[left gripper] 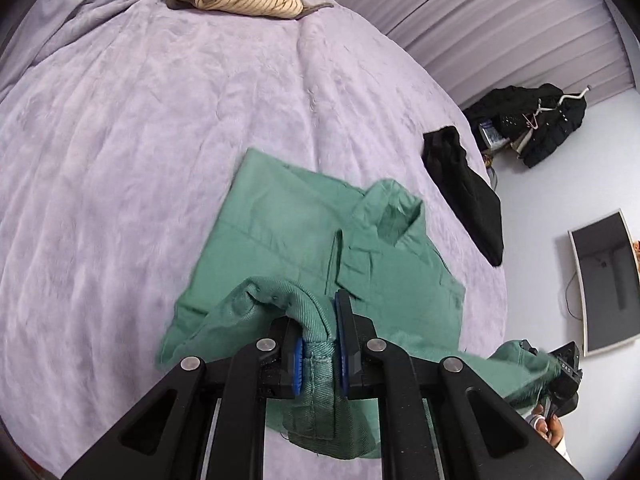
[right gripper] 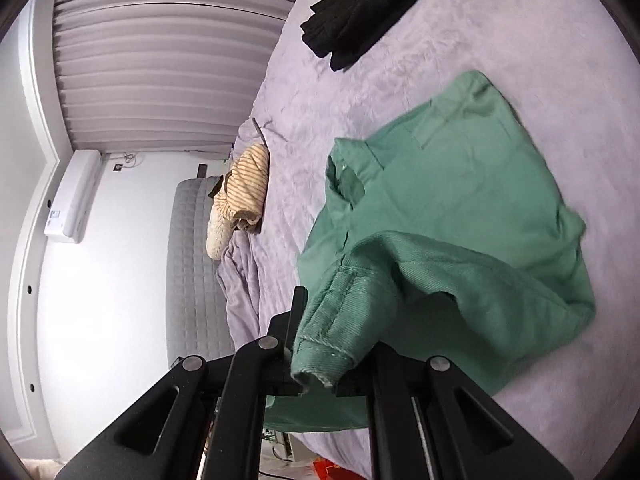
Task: Fold large clothes
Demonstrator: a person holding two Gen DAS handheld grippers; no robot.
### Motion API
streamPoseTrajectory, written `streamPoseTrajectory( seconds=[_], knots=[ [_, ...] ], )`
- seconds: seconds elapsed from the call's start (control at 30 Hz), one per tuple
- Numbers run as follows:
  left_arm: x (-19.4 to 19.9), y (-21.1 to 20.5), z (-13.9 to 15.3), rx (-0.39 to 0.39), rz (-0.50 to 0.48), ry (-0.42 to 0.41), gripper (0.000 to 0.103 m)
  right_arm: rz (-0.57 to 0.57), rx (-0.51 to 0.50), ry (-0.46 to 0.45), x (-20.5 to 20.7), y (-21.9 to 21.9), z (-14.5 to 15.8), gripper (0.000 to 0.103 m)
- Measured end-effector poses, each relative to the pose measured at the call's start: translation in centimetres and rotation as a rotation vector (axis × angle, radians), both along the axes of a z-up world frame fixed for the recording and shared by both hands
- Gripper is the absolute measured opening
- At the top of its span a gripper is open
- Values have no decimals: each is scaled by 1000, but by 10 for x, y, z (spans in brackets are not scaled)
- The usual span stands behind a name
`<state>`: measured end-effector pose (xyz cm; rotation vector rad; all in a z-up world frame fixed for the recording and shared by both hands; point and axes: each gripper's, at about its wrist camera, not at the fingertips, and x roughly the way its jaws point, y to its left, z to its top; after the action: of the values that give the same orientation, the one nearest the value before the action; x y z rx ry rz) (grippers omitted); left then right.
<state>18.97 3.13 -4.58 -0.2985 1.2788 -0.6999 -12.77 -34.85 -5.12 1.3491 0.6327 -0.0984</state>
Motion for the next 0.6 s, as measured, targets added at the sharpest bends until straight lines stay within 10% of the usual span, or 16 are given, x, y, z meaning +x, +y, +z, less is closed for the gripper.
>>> streamPoseTrajectory(
  seconds=[0.5, 0.53, 0.6],
  knots=[
    [102, -97, -99, 294, -135, 21, 18, -109, 56, 307, 103, -102, -114, 16],
    [103, -96, -97, 294, -139, 25, 18, -112, 54, 317, 104, -103, -113, 21],
    [103, -95, -92, 292, -148, 29, 19, -121, 33, 309, 102, -101, -103, 60]
  ],
)
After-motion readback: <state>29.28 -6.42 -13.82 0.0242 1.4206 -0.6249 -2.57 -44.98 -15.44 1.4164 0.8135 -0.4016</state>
